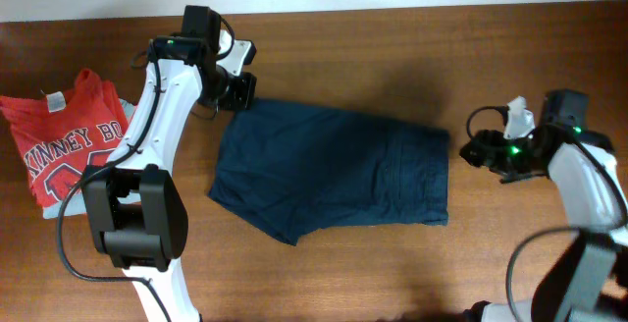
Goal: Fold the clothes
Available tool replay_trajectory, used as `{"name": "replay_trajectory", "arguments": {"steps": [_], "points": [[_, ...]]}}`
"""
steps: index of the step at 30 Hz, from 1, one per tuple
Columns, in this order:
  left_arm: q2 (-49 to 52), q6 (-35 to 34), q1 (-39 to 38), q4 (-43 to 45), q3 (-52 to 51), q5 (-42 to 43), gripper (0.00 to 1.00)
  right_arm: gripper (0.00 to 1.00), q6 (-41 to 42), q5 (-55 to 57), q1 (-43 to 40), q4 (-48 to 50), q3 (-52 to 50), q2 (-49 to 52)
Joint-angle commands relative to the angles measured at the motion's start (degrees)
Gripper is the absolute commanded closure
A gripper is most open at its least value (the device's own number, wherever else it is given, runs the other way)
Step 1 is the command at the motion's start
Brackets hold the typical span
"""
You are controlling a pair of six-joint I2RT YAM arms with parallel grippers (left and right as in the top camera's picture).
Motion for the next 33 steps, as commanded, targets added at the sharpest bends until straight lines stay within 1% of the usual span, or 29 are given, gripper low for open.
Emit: {"name": "replay_trajectory", "arguments": {"steps": [1,9,13,19,25,31,33], "points": [[-0.50,0.31,0.15,-0.22,0.31,0.48,0.99,0.35,-0.59,-5.57,2.91,4.39,2.54,5.25],[-0.50,0.31,0.13,-0.26,0.31,0.48,0.99,0.36,-0.74,-5.29,7.98,15.69,4.42,14.14],[-0.50,0.31,0.13,-0.26,0.31,0.48,0.99,0.36,-0.59,-4.52,8.04,17.20,4.42,15.17],[-0.50,0.31,0.13,-0.24,0.31,0.48,0.99,0.36,-0.61,-0.52,8.07,17.92,4.44,15.17],[-0.50,0.31,0.13,-0.24,0.31,0.48,0.99,0.37,-0.59,-0.44,8.11,17.97,4.44,15.17],[-0.50,0.31,0.13,-0.24,0.31,0.48,0.99,0.60,-0.61,-0.92,8.35,17.59,4.44,15.17],[-0.50,0.31,0.13,-0.24,0.31,0.48,0.99,0.62,-0.83,-0.85,8.70,17.33,4.44,15.17]]}}
